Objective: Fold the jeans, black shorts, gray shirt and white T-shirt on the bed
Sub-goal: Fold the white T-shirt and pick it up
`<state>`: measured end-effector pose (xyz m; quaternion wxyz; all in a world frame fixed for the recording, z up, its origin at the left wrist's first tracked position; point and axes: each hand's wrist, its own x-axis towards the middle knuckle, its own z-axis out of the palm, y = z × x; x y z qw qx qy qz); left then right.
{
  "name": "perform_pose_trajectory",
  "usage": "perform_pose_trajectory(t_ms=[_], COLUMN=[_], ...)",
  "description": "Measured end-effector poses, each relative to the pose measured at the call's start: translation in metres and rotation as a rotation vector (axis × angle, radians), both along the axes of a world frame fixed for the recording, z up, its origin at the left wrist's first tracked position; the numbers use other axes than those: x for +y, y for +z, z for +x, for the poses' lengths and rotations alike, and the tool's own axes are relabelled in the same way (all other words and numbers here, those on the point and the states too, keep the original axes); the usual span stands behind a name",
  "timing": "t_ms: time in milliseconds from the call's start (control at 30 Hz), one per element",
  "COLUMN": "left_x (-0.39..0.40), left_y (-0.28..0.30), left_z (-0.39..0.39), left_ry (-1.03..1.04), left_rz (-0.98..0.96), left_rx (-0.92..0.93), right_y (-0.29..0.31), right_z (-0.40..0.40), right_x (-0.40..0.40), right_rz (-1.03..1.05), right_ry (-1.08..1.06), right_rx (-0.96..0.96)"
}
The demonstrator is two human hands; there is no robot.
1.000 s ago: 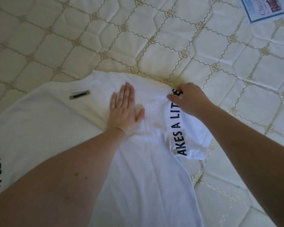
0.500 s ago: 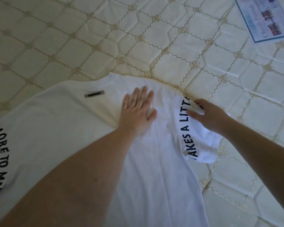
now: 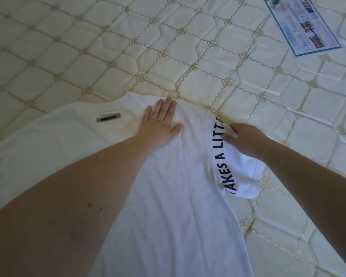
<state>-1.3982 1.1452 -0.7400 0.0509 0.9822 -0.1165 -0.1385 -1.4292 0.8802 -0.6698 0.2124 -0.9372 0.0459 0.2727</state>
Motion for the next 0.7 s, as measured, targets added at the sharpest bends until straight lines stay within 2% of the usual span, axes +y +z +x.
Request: perform_pose_trajectory(t_ms=[167, 267, 333, 367, 467, 533, 567, 633, 700], left_x=[-0.001, -0.003, -0.002, 0.0, 0.01, 0.019, 0.023, 0.033, 0.049], left_y=[0.005, 0.018, 0.037, 0.048, 0.078, 0.09, 0.094, 0.101, 0.104], left_z=[0.004, 0.012, 0.02, 0.021, 0.015, 0.002, -0.004, -0.024, -0.046], left_ry=[0.019, 0.015, 0.008, 0.031, 0.272, 0.562, 0.725, 1.014, 1.13], left_rz=[-0.02, -0.019, -0.098, -0.208, -0.563, -0.704, -0.812, -1.111, -1.233], left_rx=[0.052, 0.165, 0.256, 0.289, 0.194, 0.124, 0.189, 0.461, 0.67], right_y=[0.037, 0.061, 0.078, 0.086, 0.105, 0.108, 0.107, 0.103, 0.098], right_z=[-0.017, -0.026, -0.025, -0.024, -0.019, -0.017, -0.017, -0.021, -0.031], right_x=[0.01, 0.028, 0.042, 0.05, 0.076, 0.097, 0.109, 0.135, 0.161], right_rz=[0.051, 0.055, 0.032, 0.032, 0.066, 0.077, 0.069, 0.071, 0.28], right_ry=[0.109, 0.203, 0.264, 0.28, 0.275, 0.275, 0.27, 0.251, 0.162], right_rx=[0.014, 0.022, 0.008, 0.0, -0.025, -0.05, -0.061, -0.058, 0.062])
